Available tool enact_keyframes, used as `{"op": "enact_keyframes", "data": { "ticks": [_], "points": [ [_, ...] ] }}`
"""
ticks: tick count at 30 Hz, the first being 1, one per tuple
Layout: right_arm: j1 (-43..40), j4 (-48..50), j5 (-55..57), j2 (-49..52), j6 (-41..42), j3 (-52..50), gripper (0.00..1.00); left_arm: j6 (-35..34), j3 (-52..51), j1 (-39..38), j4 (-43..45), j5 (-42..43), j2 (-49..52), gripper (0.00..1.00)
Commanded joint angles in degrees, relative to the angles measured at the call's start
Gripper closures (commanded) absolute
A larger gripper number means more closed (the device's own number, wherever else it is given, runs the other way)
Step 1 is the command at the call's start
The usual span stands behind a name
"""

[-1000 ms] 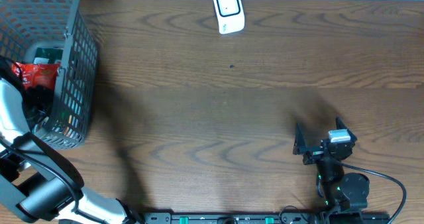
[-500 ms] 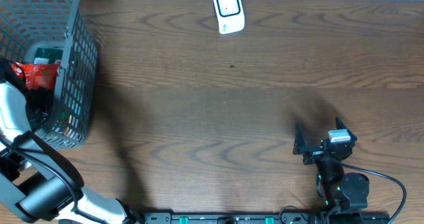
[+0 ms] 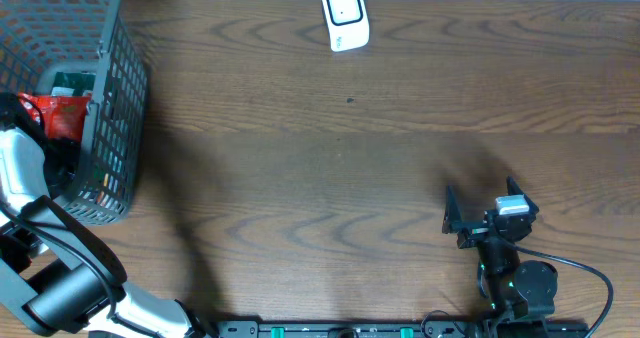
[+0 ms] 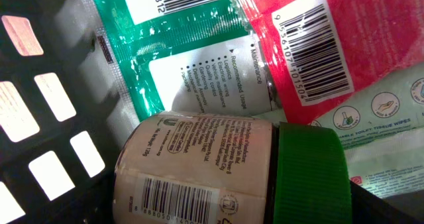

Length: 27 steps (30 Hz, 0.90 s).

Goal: Scan the item barcode
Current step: 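Grasp the green-lidded jar with the left gripper and lift it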

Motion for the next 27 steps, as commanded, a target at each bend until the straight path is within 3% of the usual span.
{"op": "enact_keyframes", "data": {
  "ticks": [1, 13, 27],
  "points": [
    [0.02, -0.24, -0.04, -0.26, 0.96, -0.07, 0.01, -0.22, -0.11, 0.15, -0.13, -0.48, 0.55, 0.17],
    [0.02, -0.24, -0.07, -0.26, 0.98, -0.07, 0.01, -0.22, 1.18, 0.15, -0.02, -0.48, -4.0, 0.38],
    [0.02, -0.24, -0.04, -0.26, 0.96, -0.07, 0.01, -0.24, 1.18, 0.13, 5.33, -0.5, -17.92, 0.38]
  ]
}}
